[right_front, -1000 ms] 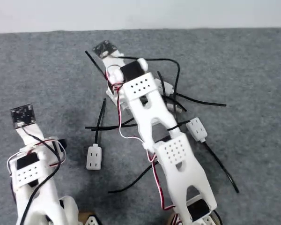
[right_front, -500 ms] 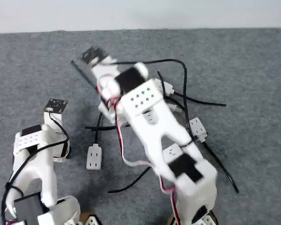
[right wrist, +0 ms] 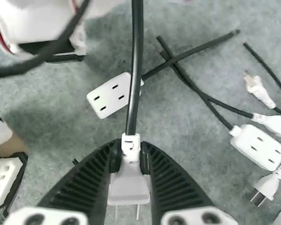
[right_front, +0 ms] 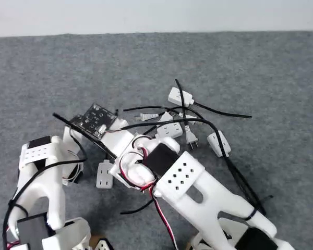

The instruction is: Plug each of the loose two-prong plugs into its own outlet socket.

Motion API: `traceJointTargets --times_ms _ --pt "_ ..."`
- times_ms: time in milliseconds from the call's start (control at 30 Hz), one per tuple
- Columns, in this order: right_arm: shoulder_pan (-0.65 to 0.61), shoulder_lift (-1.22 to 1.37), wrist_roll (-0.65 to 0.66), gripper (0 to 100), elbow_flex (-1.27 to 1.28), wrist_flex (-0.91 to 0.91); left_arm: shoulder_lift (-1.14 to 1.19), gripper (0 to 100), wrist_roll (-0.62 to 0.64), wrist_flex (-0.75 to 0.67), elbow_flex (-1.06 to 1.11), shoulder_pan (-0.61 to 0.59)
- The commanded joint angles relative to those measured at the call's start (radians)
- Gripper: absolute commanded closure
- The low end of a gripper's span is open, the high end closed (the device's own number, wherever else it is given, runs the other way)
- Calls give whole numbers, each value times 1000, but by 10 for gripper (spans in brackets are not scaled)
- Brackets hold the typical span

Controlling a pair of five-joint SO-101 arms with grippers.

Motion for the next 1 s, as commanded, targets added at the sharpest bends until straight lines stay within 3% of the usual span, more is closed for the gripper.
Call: traceJointTargets --times_ms 0,400,667,733,833,967 --pt "-7 -15 -8 991 0 -42 -43 920 -101 34 8 28" --pt "-7 97 -9 991 2 -107 -554 920 -180 -2 349 138" --pt "-2 99 -64 991 21 -153 -790 918 -173 15 453 138" --pt "10 99 -124 991 61 -217 -829 917 -109 6 463 121" --pt "31 101 -293 991 166 -383 -895 916 98 -94 490 21" --pt "45 91 -232 991 201 -453 -987 915 160 -91 512 -43"
